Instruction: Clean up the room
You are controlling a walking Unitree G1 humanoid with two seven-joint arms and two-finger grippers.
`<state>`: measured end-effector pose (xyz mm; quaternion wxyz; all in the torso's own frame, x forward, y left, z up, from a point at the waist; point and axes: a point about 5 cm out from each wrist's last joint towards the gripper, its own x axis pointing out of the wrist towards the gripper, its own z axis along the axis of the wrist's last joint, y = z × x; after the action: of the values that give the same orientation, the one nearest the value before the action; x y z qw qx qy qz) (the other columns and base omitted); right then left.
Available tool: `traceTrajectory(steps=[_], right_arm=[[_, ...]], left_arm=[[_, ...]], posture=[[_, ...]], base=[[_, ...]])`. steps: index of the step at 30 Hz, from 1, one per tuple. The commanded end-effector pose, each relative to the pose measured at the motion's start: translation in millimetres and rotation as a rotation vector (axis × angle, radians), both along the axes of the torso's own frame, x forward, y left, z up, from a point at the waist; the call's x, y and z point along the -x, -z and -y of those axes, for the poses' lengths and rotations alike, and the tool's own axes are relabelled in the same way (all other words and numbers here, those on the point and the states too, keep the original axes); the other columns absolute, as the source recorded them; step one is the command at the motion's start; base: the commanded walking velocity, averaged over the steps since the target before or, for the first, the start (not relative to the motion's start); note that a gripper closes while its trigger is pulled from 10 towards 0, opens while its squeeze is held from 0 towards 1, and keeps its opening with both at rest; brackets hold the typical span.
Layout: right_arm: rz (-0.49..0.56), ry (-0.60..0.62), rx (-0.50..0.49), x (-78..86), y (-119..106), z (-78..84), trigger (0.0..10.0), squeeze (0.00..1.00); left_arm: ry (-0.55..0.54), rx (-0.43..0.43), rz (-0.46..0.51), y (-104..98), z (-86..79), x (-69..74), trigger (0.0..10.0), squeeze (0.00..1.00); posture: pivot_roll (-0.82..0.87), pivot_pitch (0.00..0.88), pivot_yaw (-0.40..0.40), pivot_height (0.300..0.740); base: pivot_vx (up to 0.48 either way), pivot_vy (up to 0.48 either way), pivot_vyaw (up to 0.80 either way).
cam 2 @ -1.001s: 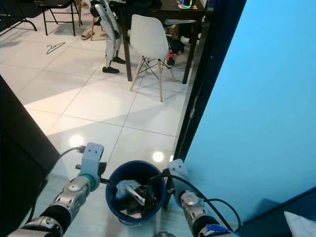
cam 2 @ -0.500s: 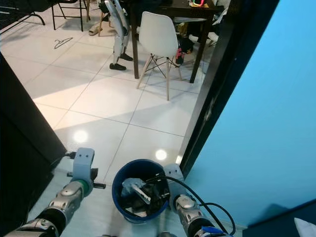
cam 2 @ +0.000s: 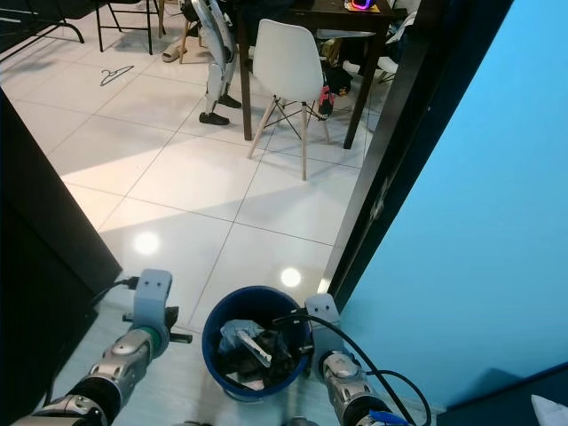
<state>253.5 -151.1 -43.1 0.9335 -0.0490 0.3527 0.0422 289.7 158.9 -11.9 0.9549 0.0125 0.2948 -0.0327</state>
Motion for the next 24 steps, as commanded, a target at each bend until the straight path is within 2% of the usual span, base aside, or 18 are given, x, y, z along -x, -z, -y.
traceTrajectory(steps=[1,3,4,6,7,11,13,15,17,20,24], right_arm=[[0.0,0.066,-0.027,2.6,2,4.3,10.0,0.0],[0.006,0.085,-0.048,0.0,0,4.6,10.0,0.0],[-0.011,-0.022,-0.011,0.8,1,-4.7,10.0,0.0],[-0.017,-0.073,0.013,1.3,1,-9.4,10.0,0.0],[0.017,-0.005,-0.002,-4.8,-4,-5.0,10.0,0.0],[0.036,0.018,-0.018,-9.1,-7,-4.7,10.0,0.0],[0.036,0.018,-0.018,-9.1,-7,-4.7,10.0,0.0],[0.048,-0.009,-0.001,-10.2,-8,-6.0,10.0,0.0],[0.055,0.017,-0.005,-10.8,-9,-3.2,10.0,0.0],[0.045,0.099,-0.057,-7.7,-7,3.1,10.0,0.0],[0.037,0.085,-0.056,-6.0,-5,1.5,10.0,0.0]], left_arm=[[0.04,-0.04,-0.009,2,0.8,2.0,10.0,0.0],[0.101,-0.077,-0.036,8,7.1,8.1,10.0,0.0],[0.011,-0.033,0.012,0,1.3,0.3,10.0,0.0],[-0.043,-0.011,0.033,-5,-7.8,-4.6,10.0,0.0],[0.023,-0.053,-0.011,3,-4.5,2.9,10.0,0.0],[0.076,-0.079,-0.046,10,2.3,10.3,10.0,0.0],[0.076,-0.079,-0.046,10,2.3,10.3,10.0,0.0],[-0.002,-0.051,0.008,-2,-7.0,-1.7,10.0,0.0],[-0.025,-0.05,0.024,-6,-12.3,-5.9,10.0,0.0],[0.082,-0.116,0.003,-1,-6.5,-0.8,10.0,0.0],[0.082,-0.12,-0.009,4,-4.4,4.0,10.0,0.0]], posture=[[0.09,0.0,0.052,0.74],[0.09,0.0,0.05,0.74],[0.09,0.0,0.055,0.74],[0.08,0.0,0.058,0.74],[0.09,0.0,0.051,0.74],[0.1,0.0,0.054,0.74],[0.1,0.0,0.054,0.74],[0.1,0.0,0.06,0.74],[0.1,0.0,0.061,0.74],[0.11,0.0,0.06,0.74],[0.12,0.0,0.058,0.74]], base=[[0.0,0.0,0.0],[0.0,0.0,0.0],[0.0,0.0,0.0],[0.0,0.0,0.0],[0.0,0.0,0.0],[0.0,0.0,0.0],[0.0,0.0,0.0],[0.0,0.0,0.0],[0.0,0.0,0.0],[0.0,0.0,0.0],[0.0,0.0,0.0]])
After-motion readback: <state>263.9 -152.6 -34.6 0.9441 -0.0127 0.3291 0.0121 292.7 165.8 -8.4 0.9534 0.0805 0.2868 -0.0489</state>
